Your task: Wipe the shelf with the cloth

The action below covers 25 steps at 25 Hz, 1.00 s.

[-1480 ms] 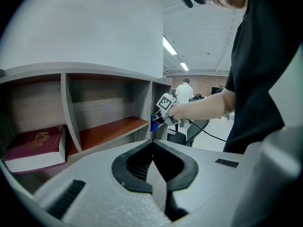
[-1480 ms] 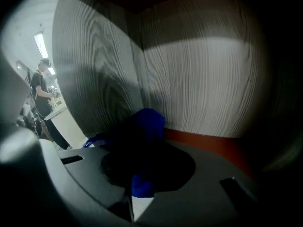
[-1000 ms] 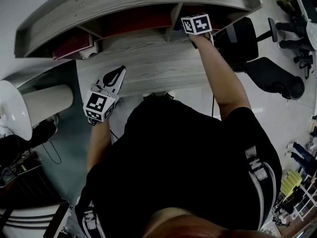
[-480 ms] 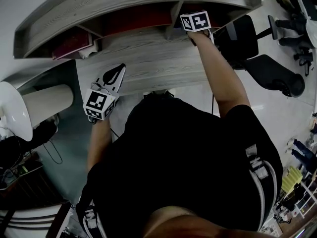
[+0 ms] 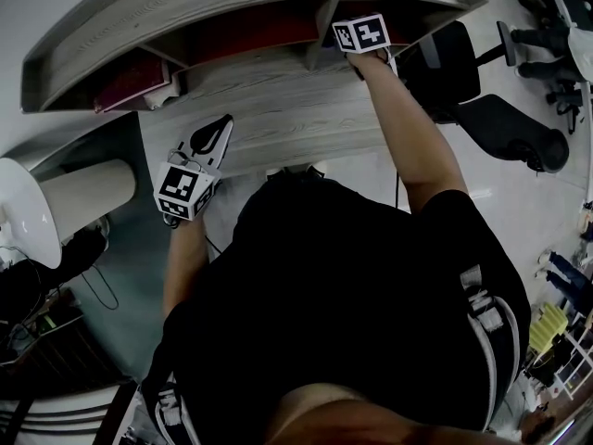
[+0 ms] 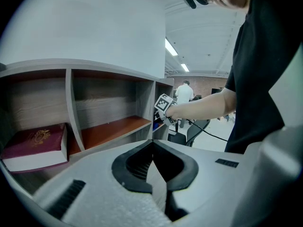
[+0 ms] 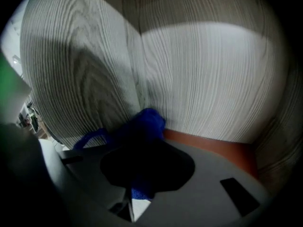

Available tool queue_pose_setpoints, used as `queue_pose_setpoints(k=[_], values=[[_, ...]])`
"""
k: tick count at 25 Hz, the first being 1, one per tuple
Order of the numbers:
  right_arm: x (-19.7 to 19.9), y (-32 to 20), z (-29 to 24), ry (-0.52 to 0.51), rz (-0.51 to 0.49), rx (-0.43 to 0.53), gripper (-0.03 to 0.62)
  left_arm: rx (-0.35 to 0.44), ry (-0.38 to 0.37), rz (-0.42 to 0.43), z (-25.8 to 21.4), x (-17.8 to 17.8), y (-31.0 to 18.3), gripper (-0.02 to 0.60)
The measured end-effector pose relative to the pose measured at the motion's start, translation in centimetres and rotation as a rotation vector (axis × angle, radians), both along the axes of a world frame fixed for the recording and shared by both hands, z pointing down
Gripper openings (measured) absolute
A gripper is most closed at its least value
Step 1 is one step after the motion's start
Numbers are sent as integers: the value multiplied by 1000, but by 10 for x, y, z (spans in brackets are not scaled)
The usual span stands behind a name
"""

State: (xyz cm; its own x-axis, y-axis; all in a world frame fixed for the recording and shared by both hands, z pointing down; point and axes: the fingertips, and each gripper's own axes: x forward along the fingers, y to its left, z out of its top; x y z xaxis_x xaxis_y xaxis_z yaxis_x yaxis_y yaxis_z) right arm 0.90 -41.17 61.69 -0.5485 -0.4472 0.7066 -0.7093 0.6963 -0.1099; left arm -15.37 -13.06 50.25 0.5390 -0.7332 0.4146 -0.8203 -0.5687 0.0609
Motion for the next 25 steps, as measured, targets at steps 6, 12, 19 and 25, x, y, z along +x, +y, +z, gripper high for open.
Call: queue_pose_setpoints(k=[6,12,19,25], values=[[2,-2,0,9,9,8,57,-8,7,3,2,-4,1,17],[8,-2,0,23,24,16,57,-12,17,7,3,-7,0,17],[31,-6,1,47,72,19,57,-8,26,28,5,-3,-6,17],[66,-13,-1,82,126,28,57,-2,37,54,4,5,-11,17]])
